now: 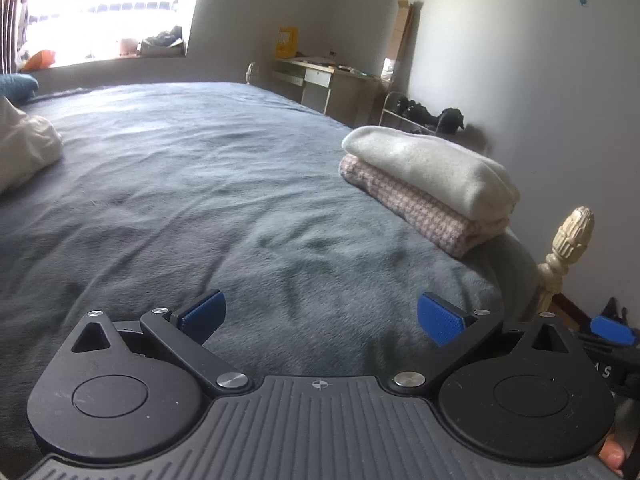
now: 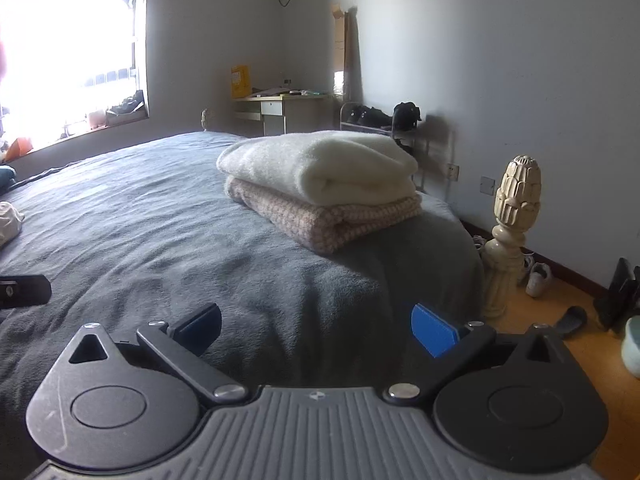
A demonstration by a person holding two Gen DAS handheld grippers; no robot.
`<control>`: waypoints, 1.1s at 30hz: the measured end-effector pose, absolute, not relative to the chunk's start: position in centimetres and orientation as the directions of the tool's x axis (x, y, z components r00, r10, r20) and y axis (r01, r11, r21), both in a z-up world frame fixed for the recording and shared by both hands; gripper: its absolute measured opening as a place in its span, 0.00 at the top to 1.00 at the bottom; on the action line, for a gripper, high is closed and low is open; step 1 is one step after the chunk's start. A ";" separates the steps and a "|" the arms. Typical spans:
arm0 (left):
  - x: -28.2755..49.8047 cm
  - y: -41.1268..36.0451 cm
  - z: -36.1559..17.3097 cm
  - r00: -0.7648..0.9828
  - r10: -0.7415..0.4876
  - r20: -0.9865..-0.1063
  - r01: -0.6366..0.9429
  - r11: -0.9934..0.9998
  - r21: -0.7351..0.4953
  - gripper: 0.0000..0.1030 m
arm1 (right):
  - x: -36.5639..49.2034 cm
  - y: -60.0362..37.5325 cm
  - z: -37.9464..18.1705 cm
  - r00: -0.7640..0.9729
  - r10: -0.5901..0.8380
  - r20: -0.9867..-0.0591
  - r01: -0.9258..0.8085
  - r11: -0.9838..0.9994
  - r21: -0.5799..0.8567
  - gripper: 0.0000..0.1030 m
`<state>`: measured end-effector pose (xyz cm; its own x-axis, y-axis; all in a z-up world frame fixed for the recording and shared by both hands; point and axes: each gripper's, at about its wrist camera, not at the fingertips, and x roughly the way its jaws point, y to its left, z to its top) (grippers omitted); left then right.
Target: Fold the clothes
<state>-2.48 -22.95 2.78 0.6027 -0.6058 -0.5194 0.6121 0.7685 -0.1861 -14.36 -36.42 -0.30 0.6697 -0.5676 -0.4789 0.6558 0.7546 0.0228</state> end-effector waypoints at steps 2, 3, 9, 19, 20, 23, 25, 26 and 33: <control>-3.3 -22.2 2.8 0.617 -0.597 -0.513 0.612 0.773 -0.164 0.00 | -14.4 -35.3 0.1 0.664 -0.579 -0.474 0.662 0.750 0.011 0.00; -3.6 -21.9 2.8 0.627 -0.588 -0.511 0.605 0.781 -0.156 0.00 | -14.4 -34.8 0.3 0.658 -0.586 -0.473 0.667 0.745 0.006 0.00; -5.1 -20.3 2.7 0.692 -0.545 -0.473 0.575 0.813 -0.096 0.00 | -14.2 -33.1 0.9 0.642 -0.602 -0.476 0.682 0.732 -0.006 0.00; -5.6 -19.6 3.2 0.763 -0.485 -0.428 0.529 0.848 -0.017 0.00 | -14.1 -32.8 1.6 0.622 -0.614 -0.487 0.711 0.703 0.021 0.00; -5.5 -19.6 3.3 0.759 -0.489 -0.430 0.534 0.845 -0.019 0.00 | -14.0 -32.7 1.6 0.620 -0.614 -0.488 0.712 0.702 0.021 0.00; -5.3 -19.5 3.4 0.741 -0.502 -0.446 0.549 0.835 -0.029 0.00 | -13.9 -32.7 1.7 0.614 -0.619 -0.489 0.716 0.698 0.015 0.00; -5.1 -19.6 3.2 0.735 -0.501 -0.457 0.548 0.836 -0.036 0.00 | -13.8 -32.7 1.7 0.612 -0.623 -0.487 0.719 0.695 0.013 0.00; -5.0 -19.7 3.1 0.732 -0.500 -0.463 0.546 0.837 -0.040 0.00 | -13.8 -32.7 1.7 0.610 -0.624 -0.487 0.720 0.694 0.013 0.00; -4.6 -19.3 2.8 0.732 -0.492 -0.472 0.528 0.847 -0.063 0.00 | -13.2 -32.4 1.6 0.595 -0.639 -0.488 0.729 0.684 -0.006 0.00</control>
